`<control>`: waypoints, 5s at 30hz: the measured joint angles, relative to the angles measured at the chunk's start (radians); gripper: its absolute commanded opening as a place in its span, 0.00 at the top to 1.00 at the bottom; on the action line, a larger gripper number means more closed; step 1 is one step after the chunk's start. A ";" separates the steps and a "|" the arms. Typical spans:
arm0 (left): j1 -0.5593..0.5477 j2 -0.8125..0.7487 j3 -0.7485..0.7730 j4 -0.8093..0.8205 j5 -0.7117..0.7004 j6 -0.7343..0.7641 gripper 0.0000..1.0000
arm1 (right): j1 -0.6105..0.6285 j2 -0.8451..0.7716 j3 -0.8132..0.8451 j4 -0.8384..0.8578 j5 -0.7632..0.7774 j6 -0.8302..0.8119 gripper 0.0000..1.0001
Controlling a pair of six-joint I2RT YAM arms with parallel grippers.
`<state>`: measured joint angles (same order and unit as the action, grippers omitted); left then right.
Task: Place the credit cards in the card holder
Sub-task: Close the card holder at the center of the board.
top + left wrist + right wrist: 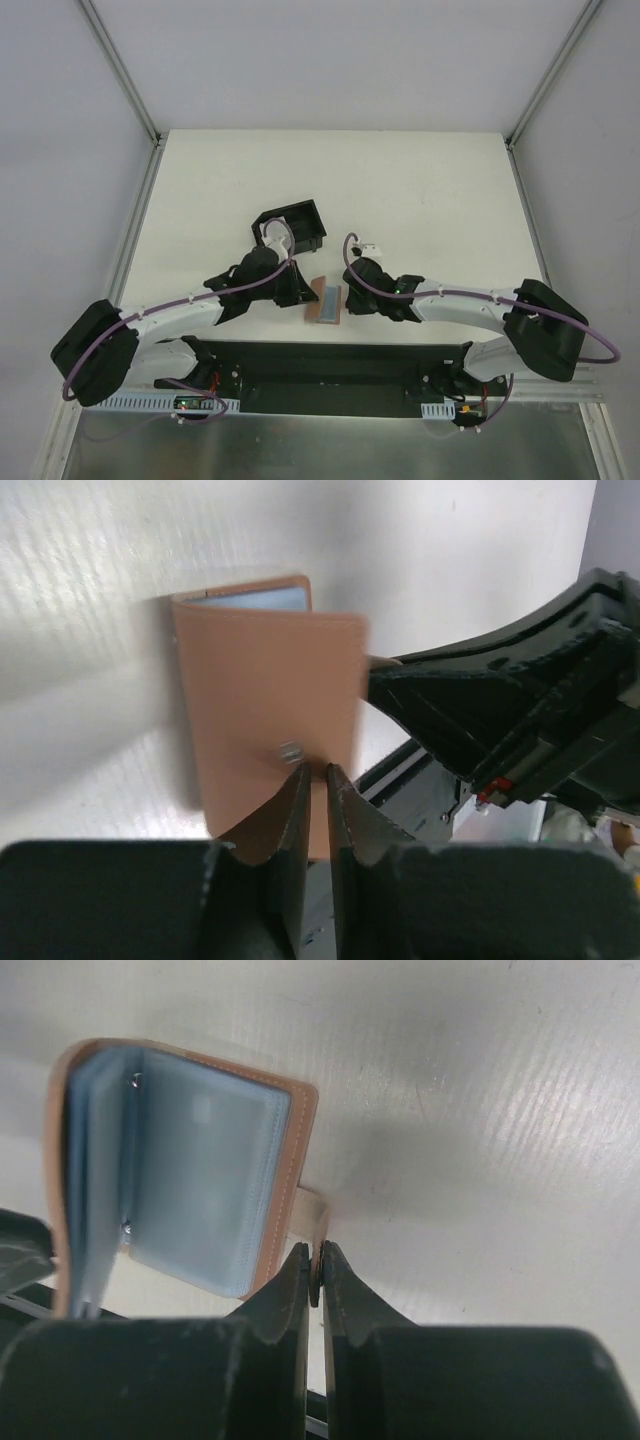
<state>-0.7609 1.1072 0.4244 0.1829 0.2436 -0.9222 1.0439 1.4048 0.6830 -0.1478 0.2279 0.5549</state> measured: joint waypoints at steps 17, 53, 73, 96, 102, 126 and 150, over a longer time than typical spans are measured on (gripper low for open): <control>-0.013 0.239 0.040 0.093 0.059 -0.025 0.80 | -0.018 -0.035 -0.056 0.104 -0.038 0.018 0.91; -0.059 0.169 0.067 -0.141 -0.153 0.095 0.46 | -0.050 0.125 0.089 0.121 -0.218 0.005 0.66; -0.058 0.296 0.121 -0.075 -0.149 0.072 0.72 | -0.080 -0.003 0.010 0.219 -0.273 0.016 0.66; -0.064 0.282 0.122 -0.068 -0.148 0.075 0.55 | -0.151 -0.249 -0.114 0.075 -0.104 0.055 0.82; -0.064 0.292 0.131 -0.075 -0.144 0.082 0.57 | -0.163 -0.171 -0.121 0.113 -0.165 0.074 0.83; -0.064 0.320 0.150 -0.076 -0.142 0.098 0.59 | -0.171 -0.047 -0.074 0.202 -0.278 0.033 0.83; -0.064 0.329 0.159 -0.076 -0.142 0.097 0.59 | -0.172 -0.052 -0.039 0.187 -0.291 0.016 0.82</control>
<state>-0.8249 1.4364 0.5831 0.1074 0.1017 -0.8249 0.8719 1.3529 0.6445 0.0391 -0.0635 0.5713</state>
